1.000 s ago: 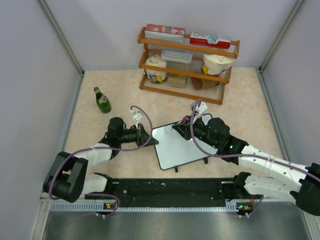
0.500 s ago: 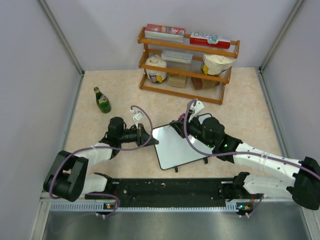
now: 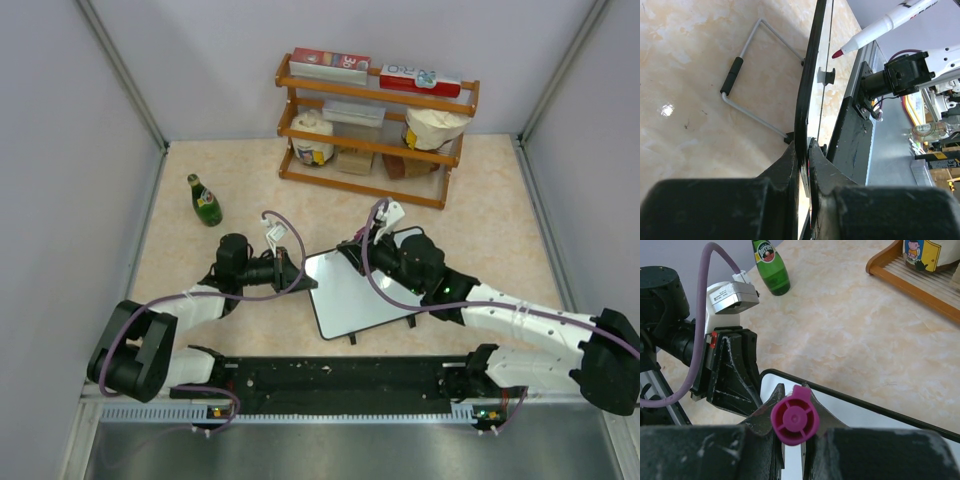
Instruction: Write a sentence on the whiteboard
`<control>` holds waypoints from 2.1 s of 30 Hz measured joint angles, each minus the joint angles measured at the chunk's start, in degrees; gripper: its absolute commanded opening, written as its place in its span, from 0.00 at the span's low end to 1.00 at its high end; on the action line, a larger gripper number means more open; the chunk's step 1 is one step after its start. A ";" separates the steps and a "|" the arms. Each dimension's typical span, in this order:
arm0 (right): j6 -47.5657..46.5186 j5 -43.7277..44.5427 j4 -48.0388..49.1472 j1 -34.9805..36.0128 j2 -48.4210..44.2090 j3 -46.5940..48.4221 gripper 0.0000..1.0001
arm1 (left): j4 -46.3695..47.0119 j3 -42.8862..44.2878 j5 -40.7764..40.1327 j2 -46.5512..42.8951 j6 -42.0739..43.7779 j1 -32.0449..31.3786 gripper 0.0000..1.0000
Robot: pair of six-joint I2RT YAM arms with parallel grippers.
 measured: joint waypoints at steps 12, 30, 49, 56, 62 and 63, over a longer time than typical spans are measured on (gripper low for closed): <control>0.15 1.92 1.14 0.09 1.68 -0.04 0.00 | -0.02 0.04 0.02 0.00 0.00 0.00 0.00; 2.62 2.60 3.80 0.37 1.31 -2.86 0.00 | -0.11 0.04 -0.26 0.15 -0.02 0.00 0.00; 3.58 2.01 3.26 1.86 -0.26 -5.75 0.00 | -0.11 0.04 -0.31 0.24 -0.02 0.00 0.00; 3.58 1.97 2.75 2.82 -0.72 -6.58 0.00 | -0.09 0.04 -0.31 0.24 -0.02 0.00 0.00; 3.58 1.81 1.88 3.08 -1.29 -6.58 0.00 | 0.00 0.04 -0.13 0.24 0.00 0.00 0.00; 3.58 1.84 1.51 3.08 -1.60 -6.58 0.00 | 0.02 0.04 -0.11 0.24 0.00 0.00 0.00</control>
